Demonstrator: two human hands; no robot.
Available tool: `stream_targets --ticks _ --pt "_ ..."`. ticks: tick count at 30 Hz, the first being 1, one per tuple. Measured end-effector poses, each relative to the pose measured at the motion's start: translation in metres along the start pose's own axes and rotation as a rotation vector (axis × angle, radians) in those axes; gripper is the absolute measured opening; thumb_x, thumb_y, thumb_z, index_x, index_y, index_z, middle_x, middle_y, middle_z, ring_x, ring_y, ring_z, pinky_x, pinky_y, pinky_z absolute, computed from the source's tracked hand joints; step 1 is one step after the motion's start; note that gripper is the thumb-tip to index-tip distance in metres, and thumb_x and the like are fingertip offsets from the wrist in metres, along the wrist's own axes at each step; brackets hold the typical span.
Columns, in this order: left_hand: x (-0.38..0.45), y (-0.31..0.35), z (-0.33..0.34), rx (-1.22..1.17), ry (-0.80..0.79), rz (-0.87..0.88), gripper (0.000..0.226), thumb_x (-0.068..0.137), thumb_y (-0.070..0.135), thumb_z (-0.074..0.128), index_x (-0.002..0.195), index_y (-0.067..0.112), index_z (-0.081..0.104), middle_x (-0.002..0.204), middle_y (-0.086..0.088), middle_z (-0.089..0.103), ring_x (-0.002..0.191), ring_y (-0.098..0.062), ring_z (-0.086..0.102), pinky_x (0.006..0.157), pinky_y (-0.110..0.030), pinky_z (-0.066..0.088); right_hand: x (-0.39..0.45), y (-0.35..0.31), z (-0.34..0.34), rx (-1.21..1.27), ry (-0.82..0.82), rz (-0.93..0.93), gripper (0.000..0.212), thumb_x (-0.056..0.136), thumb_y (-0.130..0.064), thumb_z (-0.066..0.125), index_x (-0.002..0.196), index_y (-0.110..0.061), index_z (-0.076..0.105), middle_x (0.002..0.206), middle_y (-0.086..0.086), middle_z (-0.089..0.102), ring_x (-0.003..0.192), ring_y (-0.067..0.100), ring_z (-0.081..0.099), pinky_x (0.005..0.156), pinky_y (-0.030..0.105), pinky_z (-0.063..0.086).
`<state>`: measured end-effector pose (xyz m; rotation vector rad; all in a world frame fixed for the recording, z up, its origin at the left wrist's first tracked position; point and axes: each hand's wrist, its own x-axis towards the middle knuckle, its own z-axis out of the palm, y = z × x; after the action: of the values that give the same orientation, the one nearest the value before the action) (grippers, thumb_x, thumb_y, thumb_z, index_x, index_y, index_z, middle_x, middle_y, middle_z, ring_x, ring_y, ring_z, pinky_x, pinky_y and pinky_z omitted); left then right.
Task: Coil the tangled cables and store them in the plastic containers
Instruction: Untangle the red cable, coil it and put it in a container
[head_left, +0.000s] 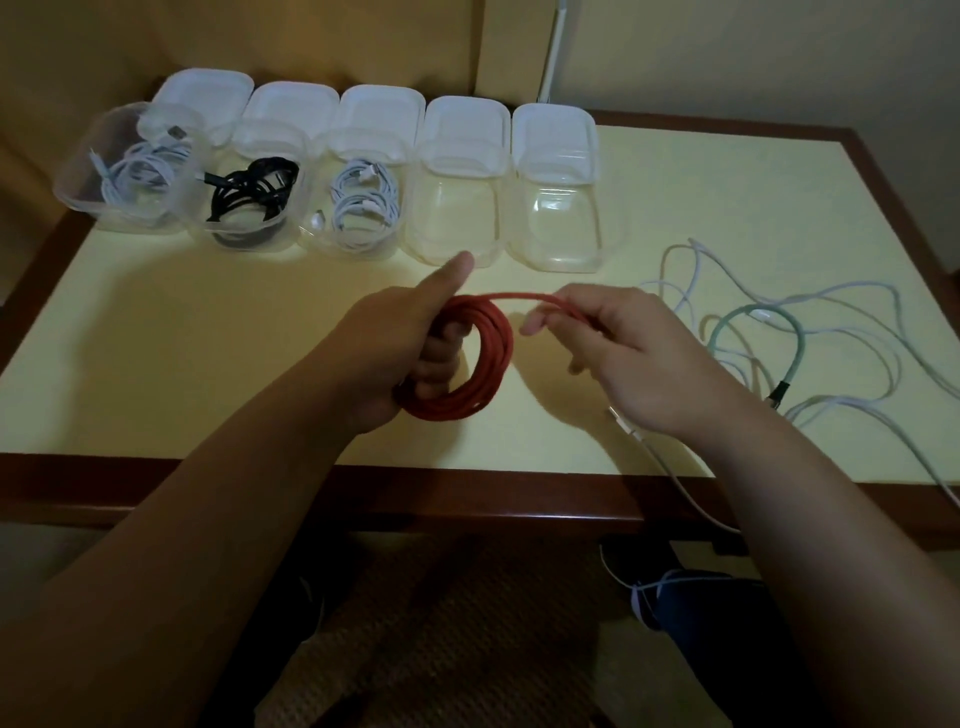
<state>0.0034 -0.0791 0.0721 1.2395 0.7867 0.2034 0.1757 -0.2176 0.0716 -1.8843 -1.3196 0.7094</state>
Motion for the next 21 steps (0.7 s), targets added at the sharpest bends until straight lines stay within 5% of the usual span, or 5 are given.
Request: stream_targets --ticks 2,6,12,18,21 --pt "0.001 -0.001 -0.007 -0.110 0.009 0.006 0.058 0.101 0.056 0.051 0.058 0.018 0.043 0.053 0.003 0.020 0.044 -0.013 0.022 0.041 -0.023 0.025 -0.002 0.007 -0.002 -0.116 0.018 -0.031 0.025 0.109 -0.030 0.051 0.103 -0.033 0.075 0.095 0.000 0.054 0.093 0.011 0.056 0.089 0.026 0.046" --pt "0.005 -0.002 -0.010 -0.285 -0.027 -0.037 0.055 0.102 0.054 0.048 0.062 0.017 0.042 0.052 0.005 0.019 0.045 -0.011 0.025 0.041 -0.021 0.030 -0.005 0.001 0.002 -0.161 0.072 -0.066 0.034 0.108 -0.041 0.050 0.084 -0.019 0.059 0.073 0.005 0.056 0.069 0.011 0.056 0.064 0.033 0.043" --pt "0.006 -0.005 -0.007 -0.310 -0.105 -0.049 0.056 0.102 0.056 0.047 0.060 0.018 0.043 0.050 0.004 0.020 0.054 -0.015 0.033 0.056 -0.025 0.034 -0.001 0.001 0.015 0.138 0.185 0.060 0.026 0.097 -0.034 0.072 0.082 -0.014 0.076 0.075 0.012 0.074 0.069 0.014 0.071 0.073 0.043 0.059" --pt "0.008 -0.007 -0.004 -0.333 -0.084 -0.059 0.056 0.102 0.056 0.047 0.060 0.018 0.043 0.050 0.004 0.021 0.054 -0.014 0.035 0.059 -0.025 0.036 0.002 -0.012 0.032 0.700 0.208 0.203 0.016 0.100 -0.016 0.068 0.105 -0.006 0.078 0.087 0.011 0.079 0.069 0.015 0.071 0.073 0.025 0.061" --pt "0.009 -0.008 -0.004 -0.307 -0.073 -0.045 0.057 0.102 0.055 0.048 0.059 0.018 0.045 0.051 0.003 0.021 0.055 -0.015 0.037 0.062 -0.026 0.037 0.001 -0.007 0.032 0.306 0.179 0.157 0.022 0.104 -0.030 0.063 0.099 -0.019 0.082 0.084 0.006 0.073 0.072 0.004 0.068 0.077 0.013 0.052"
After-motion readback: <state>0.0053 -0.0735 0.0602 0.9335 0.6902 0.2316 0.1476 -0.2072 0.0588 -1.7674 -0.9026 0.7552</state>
